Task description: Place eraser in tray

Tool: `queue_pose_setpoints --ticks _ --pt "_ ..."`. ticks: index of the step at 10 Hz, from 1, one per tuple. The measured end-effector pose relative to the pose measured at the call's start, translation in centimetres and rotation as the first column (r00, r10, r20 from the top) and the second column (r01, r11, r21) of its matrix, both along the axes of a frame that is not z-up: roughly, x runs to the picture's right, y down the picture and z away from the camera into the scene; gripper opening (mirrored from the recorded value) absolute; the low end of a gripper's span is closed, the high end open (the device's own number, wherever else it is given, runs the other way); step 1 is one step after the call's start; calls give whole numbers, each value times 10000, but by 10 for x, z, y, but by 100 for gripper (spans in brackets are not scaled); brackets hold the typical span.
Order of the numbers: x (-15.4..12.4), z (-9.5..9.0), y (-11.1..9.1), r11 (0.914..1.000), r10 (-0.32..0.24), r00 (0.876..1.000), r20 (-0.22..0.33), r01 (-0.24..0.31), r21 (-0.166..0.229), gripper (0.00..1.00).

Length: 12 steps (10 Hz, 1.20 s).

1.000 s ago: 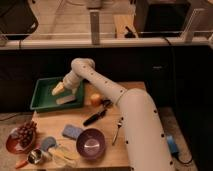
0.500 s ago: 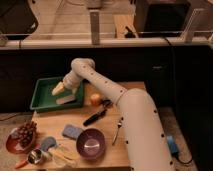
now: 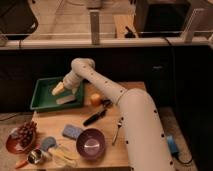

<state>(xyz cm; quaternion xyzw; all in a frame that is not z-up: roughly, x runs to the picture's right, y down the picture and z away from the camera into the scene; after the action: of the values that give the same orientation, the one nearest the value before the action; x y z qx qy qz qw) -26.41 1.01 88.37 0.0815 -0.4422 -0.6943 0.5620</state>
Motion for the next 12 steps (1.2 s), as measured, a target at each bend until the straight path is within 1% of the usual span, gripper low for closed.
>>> queue_pose_setpoints --ticks 12 --pt "0 0 0 10000 -3 10000 2 3 1 80"
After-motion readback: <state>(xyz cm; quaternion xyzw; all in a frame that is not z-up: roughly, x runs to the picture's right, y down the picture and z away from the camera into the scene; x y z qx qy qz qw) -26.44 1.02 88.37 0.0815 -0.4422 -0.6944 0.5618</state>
